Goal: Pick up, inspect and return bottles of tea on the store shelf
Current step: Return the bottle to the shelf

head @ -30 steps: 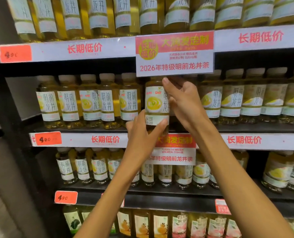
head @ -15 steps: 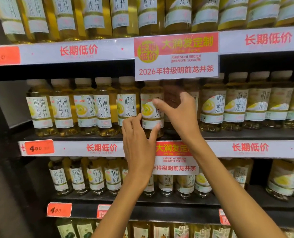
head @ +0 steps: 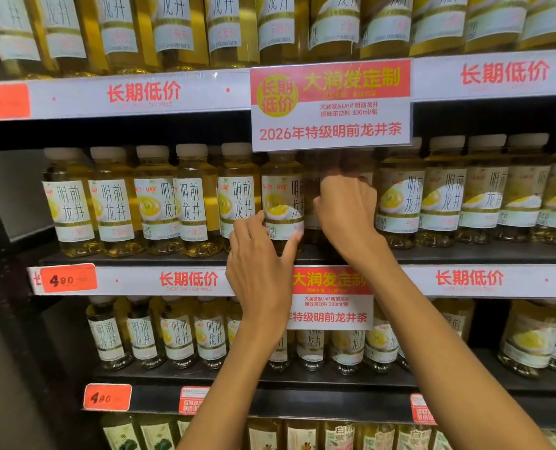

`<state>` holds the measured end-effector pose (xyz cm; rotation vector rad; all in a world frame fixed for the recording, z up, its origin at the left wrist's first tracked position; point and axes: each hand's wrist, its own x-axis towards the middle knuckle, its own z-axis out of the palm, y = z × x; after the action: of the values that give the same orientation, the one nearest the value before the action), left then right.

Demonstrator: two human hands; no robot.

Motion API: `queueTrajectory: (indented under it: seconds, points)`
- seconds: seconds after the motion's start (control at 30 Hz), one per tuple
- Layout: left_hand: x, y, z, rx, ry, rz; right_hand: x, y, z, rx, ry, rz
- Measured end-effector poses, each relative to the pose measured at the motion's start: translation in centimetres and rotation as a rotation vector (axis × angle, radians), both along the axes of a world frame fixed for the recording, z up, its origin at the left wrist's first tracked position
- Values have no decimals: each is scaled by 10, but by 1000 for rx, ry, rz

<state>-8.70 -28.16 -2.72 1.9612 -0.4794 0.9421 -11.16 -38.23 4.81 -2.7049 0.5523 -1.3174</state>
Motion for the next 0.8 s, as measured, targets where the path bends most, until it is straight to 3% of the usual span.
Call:
queueTrajectory:
  seconds: [0.17,0.47,0.6,0.8]
  points:
    - [2,2,0,-32,-5,-2,8,-5,-3,-76,114,-130]
    - [3,-1,0,-63,7,-6,-2,-10,-6,210,-226,22]
    - [2,-1,0,-64,-1,-10,-14,-16,3,199,-377,63]
    - [1,-1,-1,-77,0,-19,-6,-16,11,201,4,84]
